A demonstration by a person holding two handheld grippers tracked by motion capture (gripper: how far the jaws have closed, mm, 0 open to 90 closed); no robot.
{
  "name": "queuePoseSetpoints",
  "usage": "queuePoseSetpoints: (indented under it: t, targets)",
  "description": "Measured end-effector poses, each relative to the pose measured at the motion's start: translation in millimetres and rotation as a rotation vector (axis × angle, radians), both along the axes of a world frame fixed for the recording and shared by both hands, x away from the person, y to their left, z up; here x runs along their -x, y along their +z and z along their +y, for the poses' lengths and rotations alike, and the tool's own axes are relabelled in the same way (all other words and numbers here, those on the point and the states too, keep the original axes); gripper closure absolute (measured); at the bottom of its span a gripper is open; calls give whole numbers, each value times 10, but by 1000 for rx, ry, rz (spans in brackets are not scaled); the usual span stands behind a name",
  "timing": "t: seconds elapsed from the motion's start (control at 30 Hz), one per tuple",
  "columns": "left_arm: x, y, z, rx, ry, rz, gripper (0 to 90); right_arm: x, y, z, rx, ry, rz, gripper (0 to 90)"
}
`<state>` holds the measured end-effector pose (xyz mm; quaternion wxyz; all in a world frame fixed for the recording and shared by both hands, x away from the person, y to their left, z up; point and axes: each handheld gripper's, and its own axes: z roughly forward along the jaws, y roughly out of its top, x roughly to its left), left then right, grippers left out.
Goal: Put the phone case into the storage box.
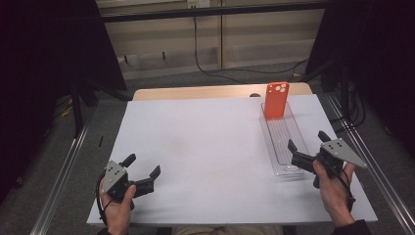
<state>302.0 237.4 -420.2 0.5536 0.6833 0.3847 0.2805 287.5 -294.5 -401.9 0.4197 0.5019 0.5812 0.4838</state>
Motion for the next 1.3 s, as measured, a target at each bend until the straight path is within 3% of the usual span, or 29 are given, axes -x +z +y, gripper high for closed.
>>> queuePoseSetpoints:
  t: [0.47, 0.9, 1.2, 1.3]
  targets:
    - [15, -6, 5, -5, 8, 6, 36, 237, -80, 2, -43, 2, 8, 4]
    - [49, -12, 38, -2, 22, 9, 36, 407, -177, -55, -48, -9, 19, 2]
    - [81, -14, 20, -13, 13, 7, 35, 533, -235, -89, -36, 35, 11, 0]
    - [60, -29, 1, -20, 5, 25, 36, 516, -243, -72, -37, 47, 10, 0]
